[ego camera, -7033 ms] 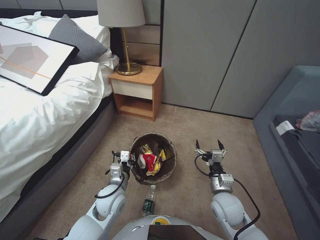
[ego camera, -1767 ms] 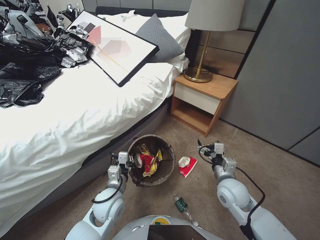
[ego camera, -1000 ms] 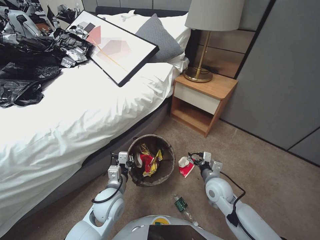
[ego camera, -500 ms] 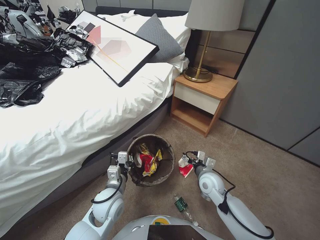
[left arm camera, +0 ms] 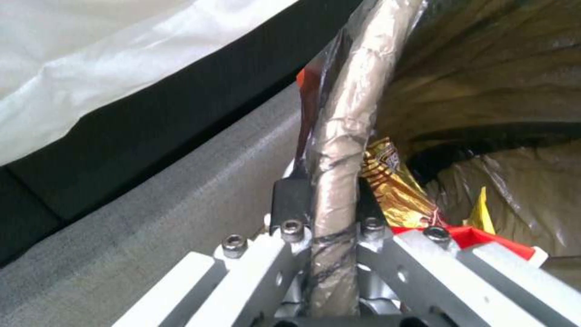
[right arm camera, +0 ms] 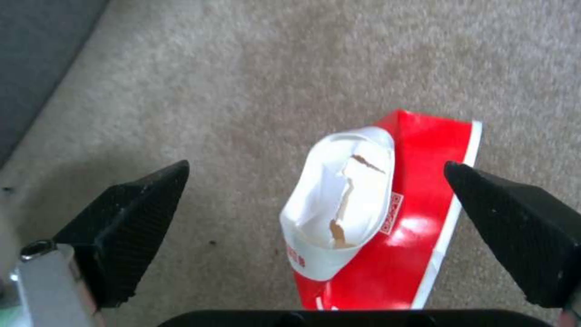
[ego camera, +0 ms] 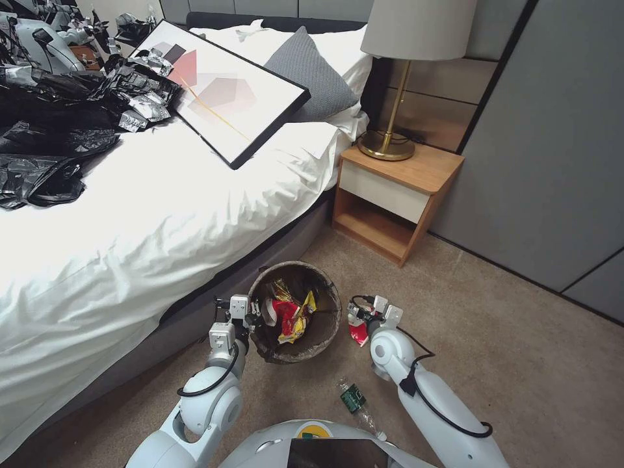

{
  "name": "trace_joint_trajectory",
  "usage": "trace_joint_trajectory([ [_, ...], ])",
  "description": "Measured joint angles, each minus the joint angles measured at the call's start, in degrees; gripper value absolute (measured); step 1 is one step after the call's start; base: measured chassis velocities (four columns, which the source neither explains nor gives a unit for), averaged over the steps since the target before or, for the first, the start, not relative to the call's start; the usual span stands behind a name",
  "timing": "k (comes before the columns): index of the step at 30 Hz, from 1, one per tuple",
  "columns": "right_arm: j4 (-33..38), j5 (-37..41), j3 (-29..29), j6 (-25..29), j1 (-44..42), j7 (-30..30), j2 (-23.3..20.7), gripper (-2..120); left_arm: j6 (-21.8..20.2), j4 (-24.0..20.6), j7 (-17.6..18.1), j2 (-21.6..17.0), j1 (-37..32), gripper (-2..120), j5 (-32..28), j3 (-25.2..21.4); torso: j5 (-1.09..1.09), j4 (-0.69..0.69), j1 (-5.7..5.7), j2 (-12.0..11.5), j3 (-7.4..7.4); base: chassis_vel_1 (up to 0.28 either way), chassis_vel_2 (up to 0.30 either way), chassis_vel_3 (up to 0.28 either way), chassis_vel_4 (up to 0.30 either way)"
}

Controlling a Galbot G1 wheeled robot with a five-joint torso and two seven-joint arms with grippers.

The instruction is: Pick up the trash bin, then pick up the garbage from the floor and place it into the trash bin.

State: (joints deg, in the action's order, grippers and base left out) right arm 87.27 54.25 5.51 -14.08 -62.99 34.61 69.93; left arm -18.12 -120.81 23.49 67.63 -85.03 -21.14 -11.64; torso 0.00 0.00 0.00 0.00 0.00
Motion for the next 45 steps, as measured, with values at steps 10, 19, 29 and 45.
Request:
trace_joint_trajectory([
  [10,-4.73,-1.07,-0.46,1.0,1.66,-0.09,1.39,99,0.02,-0.01,0.0,0.1,0.12,0,-0.06,-0.01,0.0,0.0,0.0,0.0,0.0,0.0,0.0,0.0,0.0],
  [19,-5.56,-1.2,-0.52,1.18,2.07,-0.16,1.64,98,0.02,-0.01,0.0,0.14,0.18,0,-0.08,-0.01,-0.01,0.0,0.0,0.0,0.0,0.0,0.0,0.0,0.0],
  [29,-7.08,-1.34,-0.66,1.3,2.85,-0.24,2.46,94,0.02,0.07,0.0,0.24,0.29,0,-0.1,0.04,-0.01,0.0,0.0,0.0,0.0,0.0,0.0,0.0,0.0],
  [45,-9.66,-2.25,-1.26,1.38,3.31,-0.33,3.75,91,0.02,0.36,0.05,0.23,0.65,0,-0.3,0.02,0.0,0.0,0.0,0.0,0.0,0.0,0.0,0.0,0.0],
])
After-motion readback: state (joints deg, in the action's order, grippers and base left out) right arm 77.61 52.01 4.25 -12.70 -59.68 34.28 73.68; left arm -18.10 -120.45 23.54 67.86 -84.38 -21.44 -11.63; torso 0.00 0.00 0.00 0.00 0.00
